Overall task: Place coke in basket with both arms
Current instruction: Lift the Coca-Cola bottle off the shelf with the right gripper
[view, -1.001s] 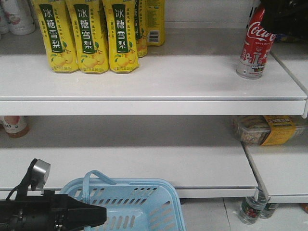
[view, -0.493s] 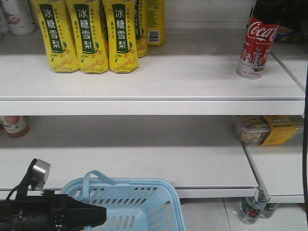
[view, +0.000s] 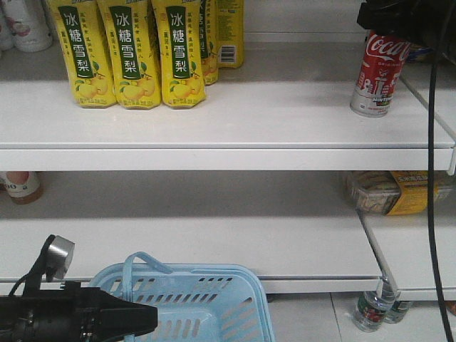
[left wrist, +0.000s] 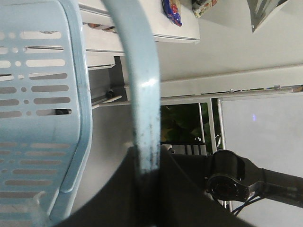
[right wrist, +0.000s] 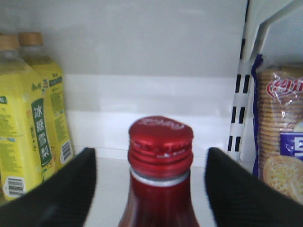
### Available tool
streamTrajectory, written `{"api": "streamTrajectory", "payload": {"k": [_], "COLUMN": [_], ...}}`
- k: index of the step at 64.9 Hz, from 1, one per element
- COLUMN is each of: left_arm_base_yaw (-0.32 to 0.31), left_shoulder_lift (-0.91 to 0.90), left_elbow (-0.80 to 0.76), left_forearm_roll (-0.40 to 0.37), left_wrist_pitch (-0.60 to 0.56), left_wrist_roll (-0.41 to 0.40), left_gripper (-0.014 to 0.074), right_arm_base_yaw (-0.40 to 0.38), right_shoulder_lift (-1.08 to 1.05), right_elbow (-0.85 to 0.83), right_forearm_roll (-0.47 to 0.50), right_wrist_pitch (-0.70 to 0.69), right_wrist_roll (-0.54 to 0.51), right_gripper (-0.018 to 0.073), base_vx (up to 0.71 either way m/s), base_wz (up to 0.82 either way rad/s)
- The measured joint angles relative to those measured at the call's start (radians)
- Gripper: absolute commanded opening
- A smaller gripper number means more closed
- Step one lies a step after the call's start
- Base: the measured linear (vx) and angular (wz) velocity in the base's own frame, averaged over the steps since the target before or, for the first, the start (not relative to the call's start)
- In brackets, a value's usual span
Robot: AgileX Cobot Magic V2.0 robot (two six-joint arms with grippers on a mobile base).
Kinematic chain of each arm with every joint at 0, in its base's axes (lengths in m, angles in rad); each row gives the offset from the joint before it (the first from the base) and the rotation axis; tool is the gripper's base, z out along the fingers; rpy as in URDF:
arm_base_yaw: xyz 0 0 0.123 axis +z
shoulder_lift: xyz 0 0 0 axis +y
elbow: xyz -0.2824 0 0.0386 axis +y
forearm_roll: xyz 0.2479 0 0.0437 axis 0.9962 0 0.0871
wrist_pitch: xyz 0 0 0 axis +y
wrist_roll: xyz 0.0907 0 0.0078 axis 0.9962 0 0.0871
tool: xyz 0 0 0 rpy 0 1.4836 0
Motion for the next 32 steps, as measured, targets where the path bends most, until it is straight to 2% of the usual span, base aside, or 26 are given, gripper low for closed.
{"api": "streamTrajectory", "payload": {"k": [13, 32], "left_arm_base_yaw": [0.0, 0.0], "left_shoulder_lift": [0.0, 0.0], "left_elbow": [0.0, 0.0], "left_forearm_roll": [0.0, 0.0], "left_wrist_pitch": [0.0, 0.0], "left_wrist_roll": [0.0, 0.0], "left_gripper": [-0.0006, -0.0006], "right_arm_base_yaw": [0.0, 0.0], "right_shoulder_lift": [0.001, -0.057], "right_elbow": [0.0, -0.007], "right_forearm_roll": [-0.001, -0.001], "right_wrist_pitch": [0.005, 0.121], "right_wrist_roll": [0.001, 0.003], "right_gripper": [-0.0016, -0.0008], "base_vx": [0.0, 0.0], "base_wz": [0.0, 0.0]}}
